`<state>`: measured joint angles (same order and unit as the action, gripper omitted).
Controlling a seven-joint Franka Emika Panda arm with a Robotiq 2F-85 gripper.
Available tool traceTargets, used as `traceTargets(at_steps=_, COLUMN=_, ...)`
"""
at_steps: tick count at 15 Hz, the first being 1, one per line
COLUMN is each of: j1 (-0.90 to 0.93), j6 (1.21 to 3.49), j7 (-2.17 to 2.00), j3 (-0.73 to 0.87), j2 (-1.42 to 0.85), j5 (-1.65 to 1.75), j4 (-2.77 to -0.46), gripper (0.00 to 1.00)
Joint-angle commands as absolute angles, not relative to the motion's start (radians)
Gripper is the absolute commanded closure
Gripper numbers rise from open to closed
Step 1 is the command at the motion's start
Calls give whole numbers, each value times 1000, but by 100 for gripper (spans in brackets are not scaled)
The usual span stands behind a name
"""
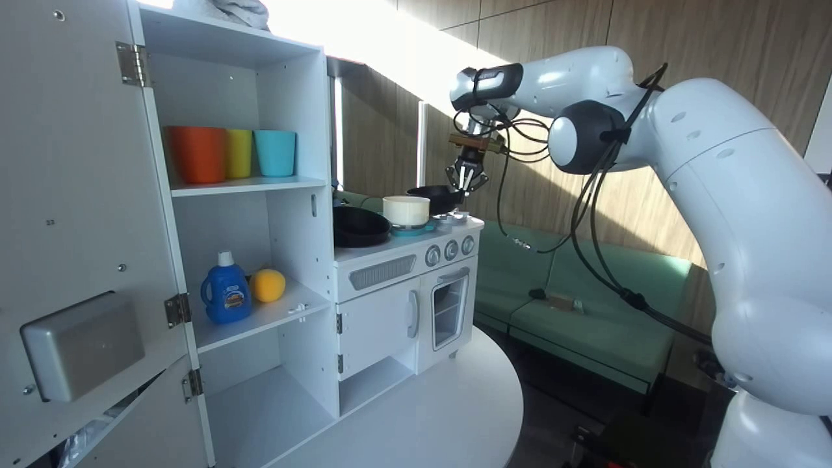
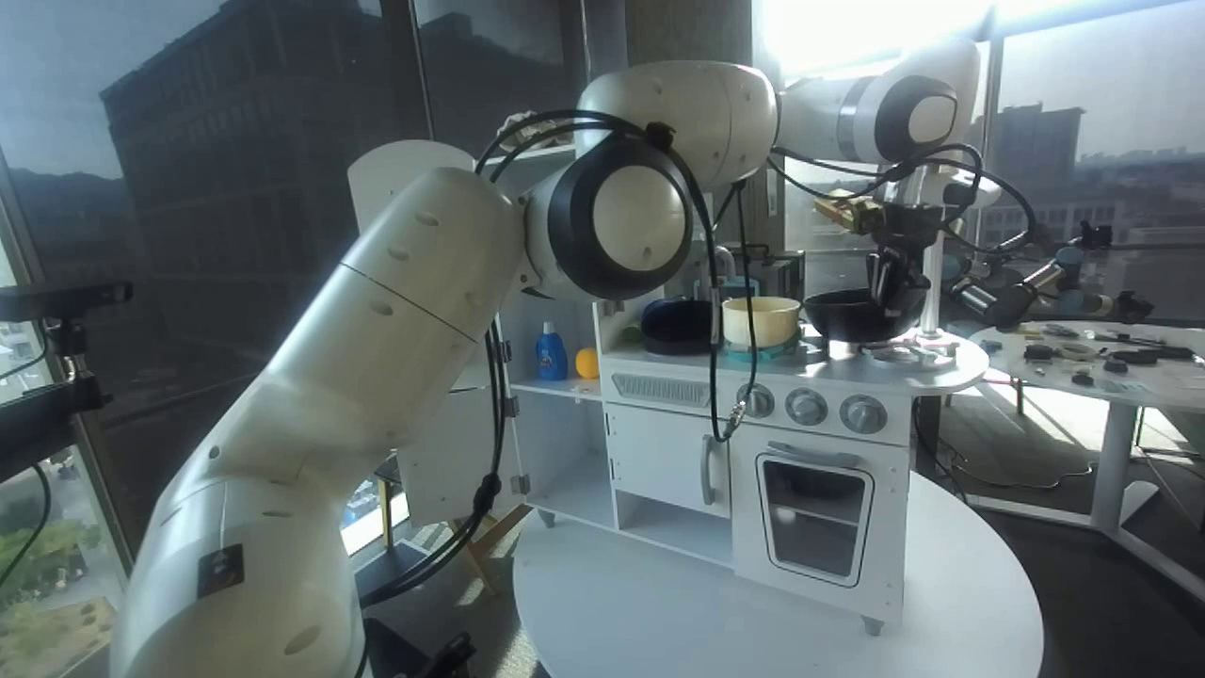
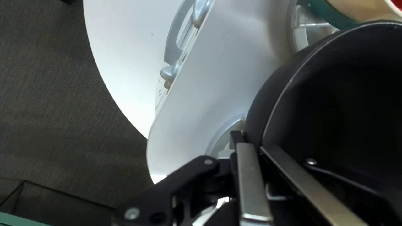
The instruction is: Pour the contents of white bowl into the black bowl
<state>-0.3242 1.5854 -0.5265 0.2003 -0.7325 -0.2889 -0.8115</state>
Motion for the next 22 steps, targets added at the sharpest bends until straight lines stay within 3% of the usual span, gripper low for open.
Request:
traceTargets(at_steps=1, j1=-311, j6=1535, j7=-532, j3=217, j2=-733, j5=-242, j4=-761, gripper=96)
traceTargets(at_steps=22, j1=-187, j6=1601, j7=-432, j3=223, j2=-542, j5=59, j4=-808, gripper=95)
